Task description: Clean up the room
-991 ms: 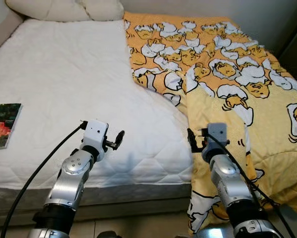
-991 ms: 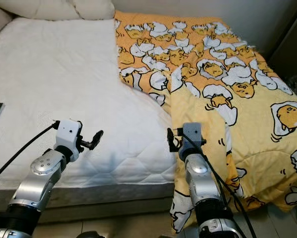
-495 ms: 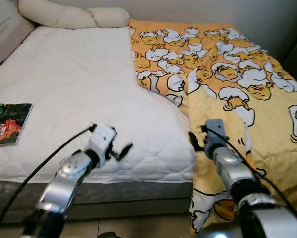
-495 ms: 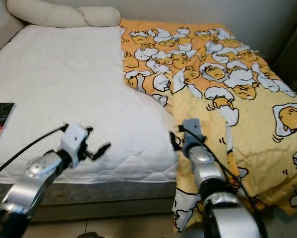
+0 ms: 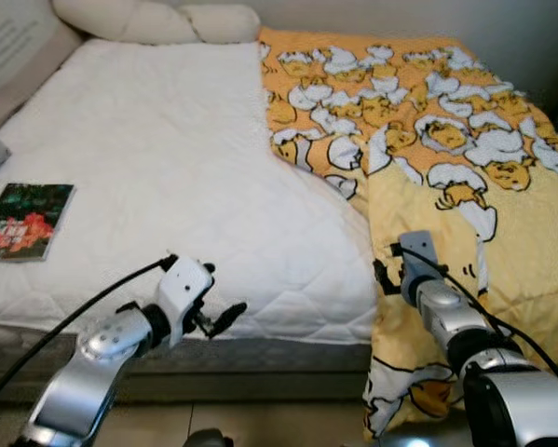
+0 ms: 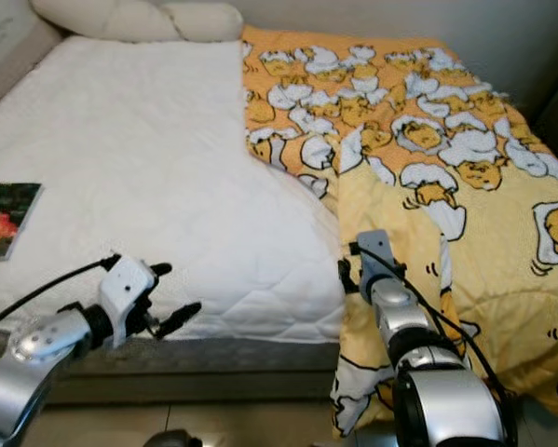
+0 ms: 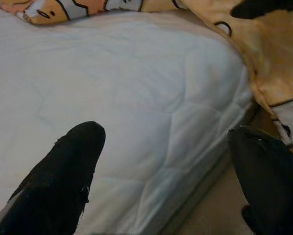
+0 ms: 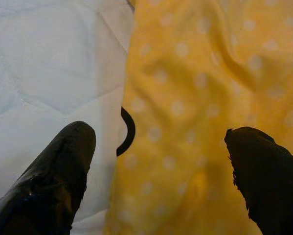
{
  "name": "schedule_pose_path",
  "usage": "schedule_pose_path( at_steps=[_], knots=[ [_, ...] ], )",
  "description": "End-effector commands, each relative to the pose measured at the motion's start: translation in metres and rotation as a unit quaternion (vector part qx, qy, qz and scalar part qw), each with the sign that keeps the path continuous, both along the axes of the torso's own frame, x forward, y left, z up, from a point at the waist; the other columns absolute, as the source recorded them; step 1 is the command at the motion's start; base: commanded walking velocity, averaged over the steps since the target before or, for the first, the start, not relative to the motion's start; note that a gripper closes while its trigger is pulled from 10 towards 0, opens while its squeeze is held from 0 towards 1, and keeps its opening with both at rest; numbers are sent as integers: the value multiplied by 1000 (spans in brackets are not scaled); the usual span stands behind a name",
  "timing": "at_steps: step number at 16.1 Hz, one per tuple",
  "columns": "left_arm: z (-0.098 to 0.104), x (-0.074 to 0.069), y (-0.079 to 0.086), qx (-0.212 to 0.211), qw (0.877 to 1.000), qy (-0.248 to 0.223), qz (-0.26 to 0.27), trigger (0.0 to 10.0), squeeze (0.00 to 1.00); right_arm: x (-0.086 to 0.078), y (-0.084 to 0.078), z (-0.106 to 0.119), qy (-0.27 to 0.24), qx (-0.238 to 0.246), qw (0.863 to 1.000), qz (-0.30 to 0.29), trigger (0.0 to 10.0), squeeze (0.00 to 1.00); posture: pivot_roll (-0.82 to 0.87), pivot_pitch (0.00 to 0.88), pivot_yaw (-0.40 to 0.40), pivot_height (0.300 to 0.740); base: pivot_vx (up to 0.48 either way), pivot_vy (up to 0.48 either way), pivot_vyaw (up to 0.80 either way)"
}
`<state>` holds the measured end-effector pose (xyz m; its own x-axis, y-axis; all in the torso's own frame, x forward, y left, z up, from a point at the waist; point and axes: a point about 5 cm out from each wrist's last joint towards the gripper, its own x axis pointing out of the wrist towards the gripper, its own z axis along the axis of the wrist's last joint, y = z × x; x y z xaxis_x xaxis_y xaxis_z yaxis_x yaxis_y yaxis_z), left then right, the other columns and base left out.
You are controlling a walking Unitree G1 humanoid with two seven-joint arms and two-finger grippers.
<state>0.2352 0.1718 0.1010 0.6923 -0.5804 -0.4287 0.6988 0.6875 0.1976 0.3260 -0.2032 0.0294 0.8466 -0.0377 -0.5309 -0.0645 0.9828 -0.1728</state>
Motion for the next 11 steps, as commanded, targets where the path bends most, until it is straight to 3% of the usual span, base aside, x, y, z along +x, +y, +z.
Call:
schedule_pose_path(
  at_steps=[1, 3, 4, 5, 11],
  knots=[
    [6, -4, -1, 1, 1000, 0, -8, 10000, 294, 0, -5, 1, 3, 5, 1000, -10, 5412, 0, 266, 43, -7, 740, 0, 0, 0],
    [13, -12, -1, 8, 1000, 5, -8, 10000, 294, -3, -5, -3, 11, 2, 1000, -4, 4980, 0, 296, 78, 6, 740, 0, 0, 0],
    [17, -19, -1, 11, 1000, 12, -11, 10000, 298, -5, -5, -5, 13, 1, 1000, -10, 6118, 0, 313, 103, 19, 740, 0, 0, 0],
    [20, -25, -2, 14, 1000, 19, -16, 10000, 298, -6, -5, -7, 15, 0, 1000, -16, 9725, 0, 325, 123, 29, 740, 0, 0, 0],
    [29, -36, 1, 25, 999, 23, -11, 10000, 298, -8, -8, -9, 17, -16, 1000, -20, 10000, 0, 357, 154, 47, 740, 0, 0, 0]
  ],
)
